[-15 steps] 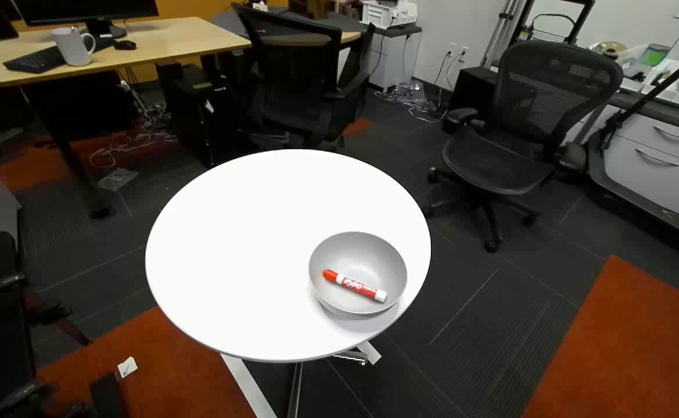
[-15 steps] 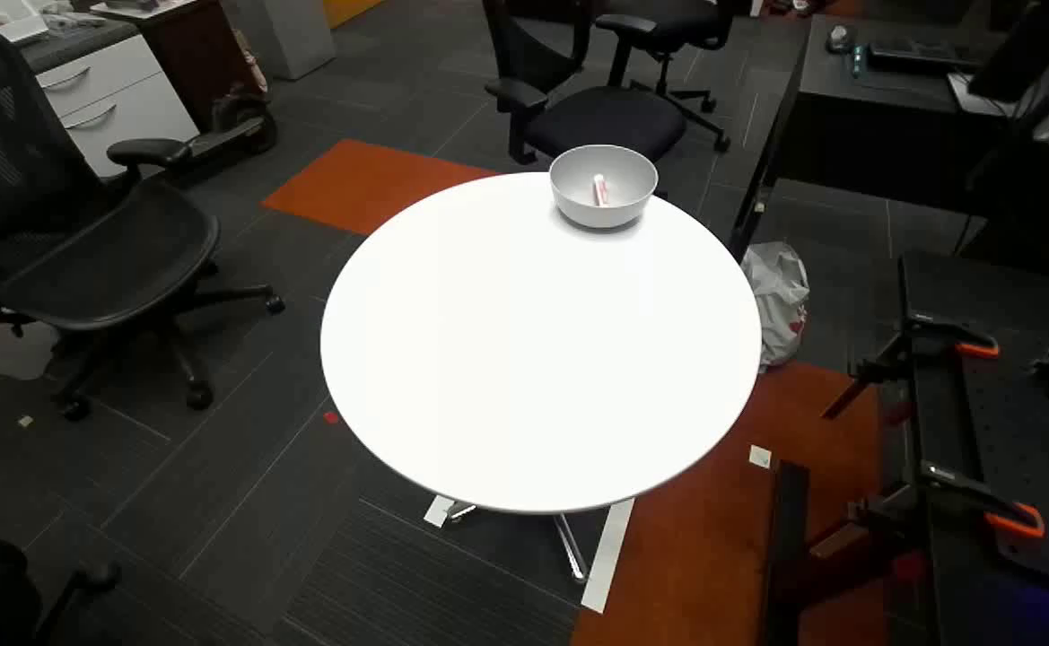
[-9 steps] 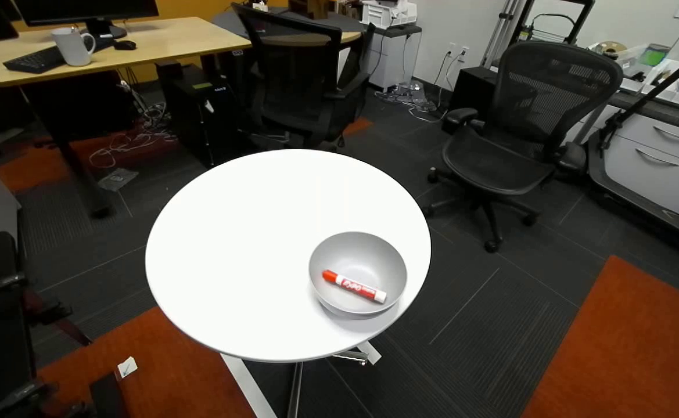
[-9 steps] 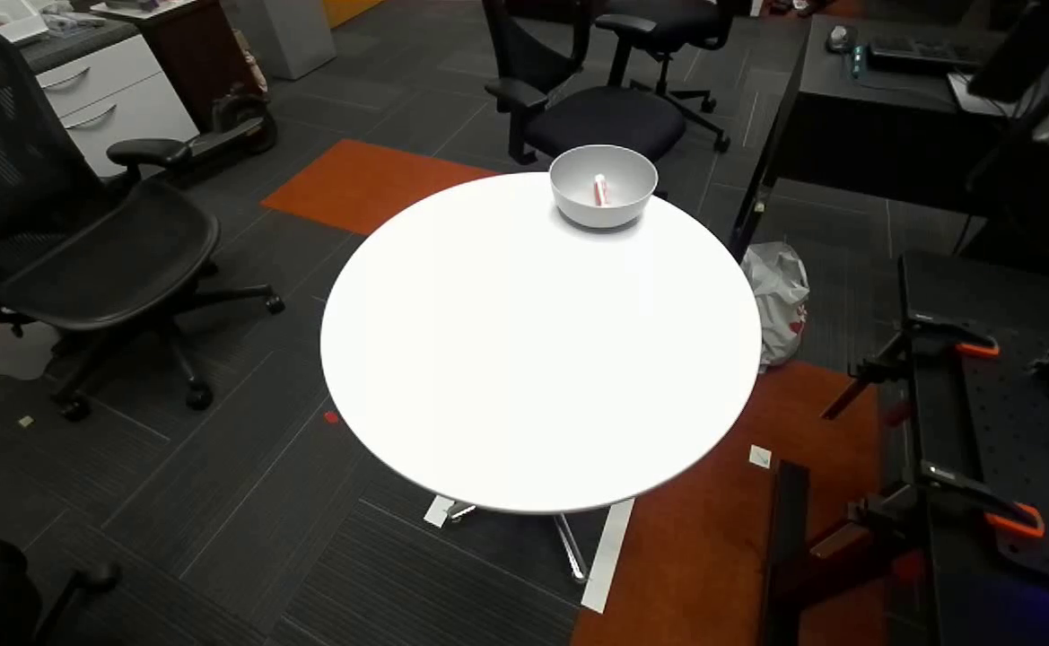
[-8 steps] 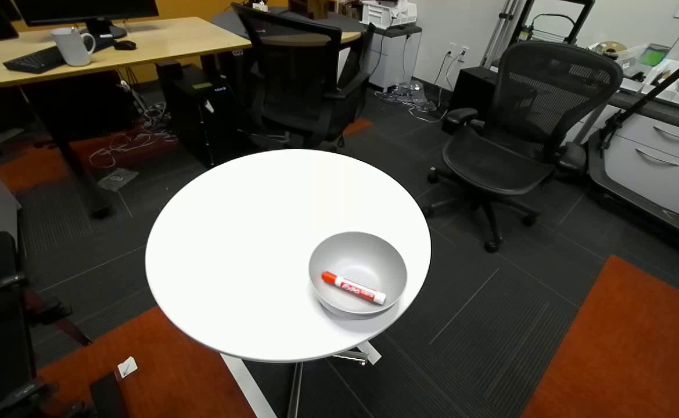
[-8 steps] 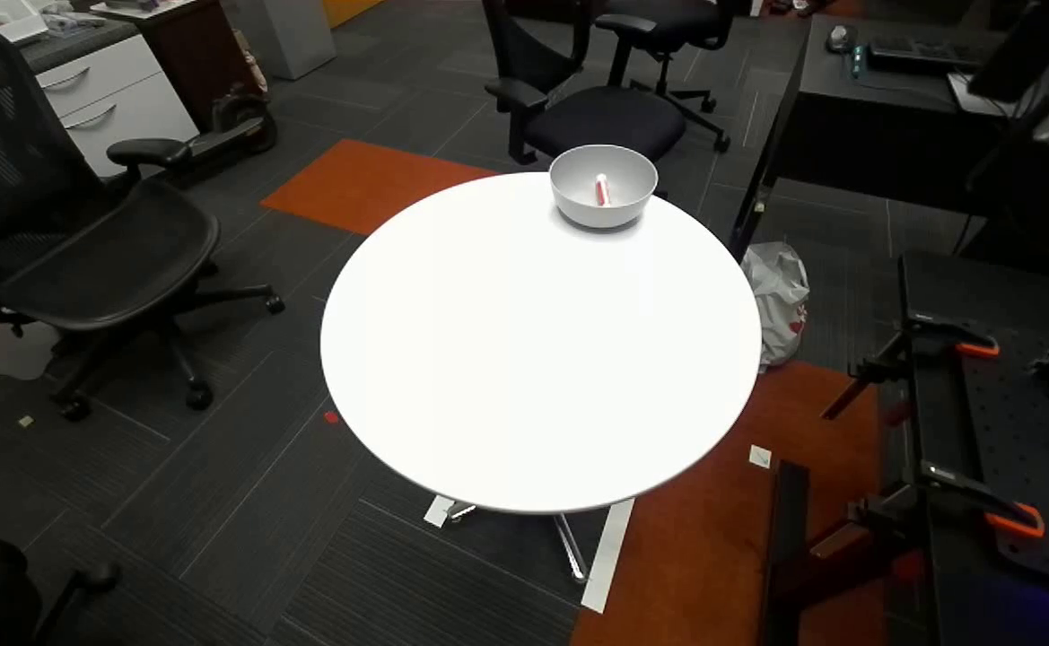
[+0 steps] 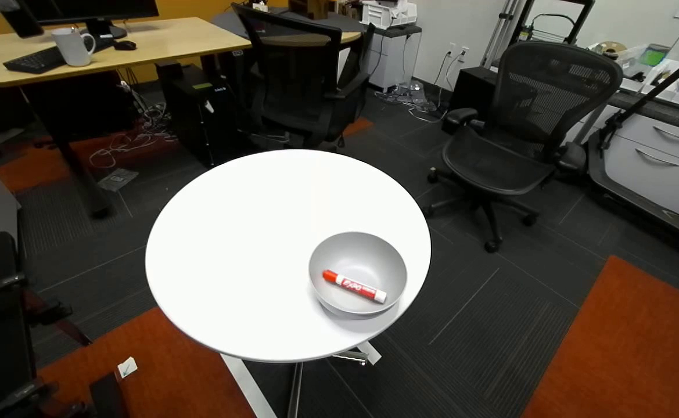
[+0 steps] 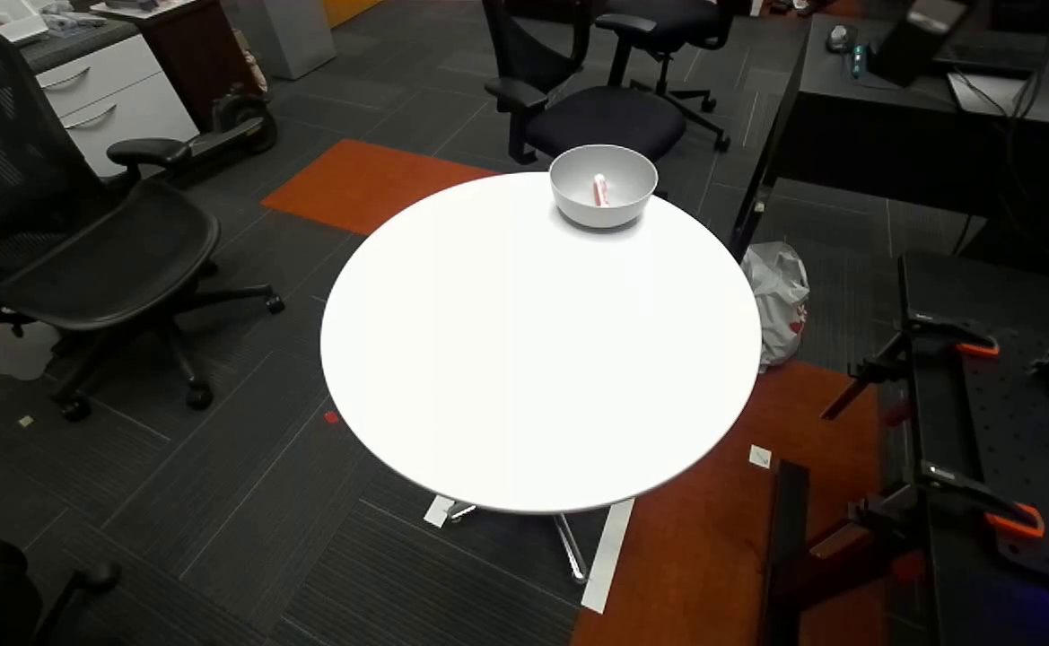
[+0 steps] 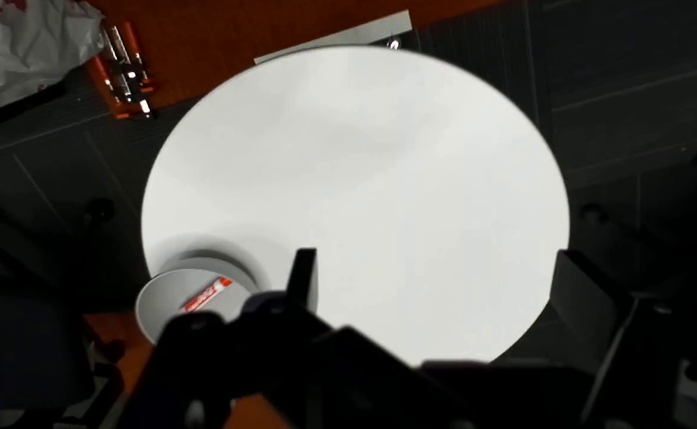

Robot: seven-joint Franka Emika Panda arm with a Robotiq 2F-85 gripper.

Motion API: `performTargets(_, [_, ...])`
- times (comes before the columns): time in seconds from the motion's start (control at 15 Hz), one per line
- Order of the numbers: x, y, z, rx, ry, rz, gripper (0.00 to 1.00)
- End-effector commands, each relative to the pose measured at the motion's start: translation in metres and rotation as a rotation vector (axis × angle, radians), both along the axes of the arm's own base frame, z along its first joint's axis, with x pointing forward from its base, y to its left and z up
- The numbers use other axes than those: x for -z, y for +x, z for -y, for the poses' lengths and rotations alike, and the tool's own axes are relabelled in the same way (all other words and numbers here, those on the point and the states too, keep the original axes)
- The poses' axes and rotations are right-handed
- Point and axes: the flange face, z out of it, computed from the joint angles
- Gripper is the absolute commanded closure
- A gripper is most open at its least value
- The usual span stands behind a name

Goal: Take the red marker out of the grey bowl

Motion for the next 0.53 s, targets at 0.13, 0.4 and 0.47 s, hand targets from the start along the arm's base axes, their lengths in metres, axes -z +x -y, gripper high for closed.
performTargets(0.13, [-0.011, 0.055, 0.09, 0.279, 0.013, 0.109, 0.0])
performTargets(0.4, [0.008, 0.097, 0.153, 0.471, 0.019, 0.168, 0.0])
performTargets(0.47, [0.016, 0.108, 0.166, 0.512, 0.019, 0.172, 0.0])
